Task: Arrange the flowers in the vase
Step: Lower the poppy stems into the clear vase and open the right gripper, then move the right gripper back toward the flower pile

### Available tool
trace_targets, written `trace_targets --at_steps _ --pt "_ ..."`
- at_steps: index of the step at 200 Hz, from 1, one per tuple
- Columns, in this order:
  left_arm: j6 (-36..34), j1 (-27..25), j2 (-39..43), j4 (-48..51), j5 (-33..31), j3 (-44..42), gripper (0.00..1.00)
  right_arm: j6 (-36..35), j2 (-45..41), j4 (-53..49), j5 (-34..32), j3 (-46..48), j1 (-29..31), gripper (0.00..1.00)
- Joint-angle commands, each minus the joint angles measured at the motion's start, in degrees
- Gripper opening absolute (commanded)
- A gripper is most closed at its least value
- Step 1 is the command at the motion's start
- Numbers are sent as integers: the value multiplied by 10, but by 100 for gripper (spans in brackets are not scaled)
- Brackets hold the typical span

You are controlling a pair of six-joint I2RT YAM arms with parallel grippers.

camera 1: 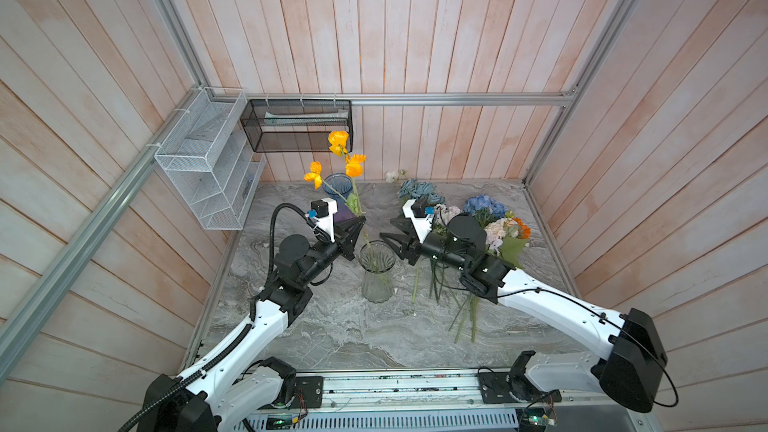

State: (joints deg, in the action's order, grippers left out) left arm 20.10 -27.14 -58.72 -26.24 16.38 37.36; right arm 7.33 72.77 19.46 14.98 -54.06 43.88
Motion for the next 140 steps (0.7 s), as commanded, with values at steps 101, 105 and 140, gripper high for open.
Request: trace_targets --at_steps 101,105,140 --pt "-69 -87 -26 -19 -155 -51 58 234 10 -82 -123 82 -131 48" --pt "-67 -87 -24 -17 -155 -50 65 236 13 -85 -117 84 -130 47" --pt "-46 -87 3 5 -160 -47 100 277 54 -104 -88 93 -109 45"
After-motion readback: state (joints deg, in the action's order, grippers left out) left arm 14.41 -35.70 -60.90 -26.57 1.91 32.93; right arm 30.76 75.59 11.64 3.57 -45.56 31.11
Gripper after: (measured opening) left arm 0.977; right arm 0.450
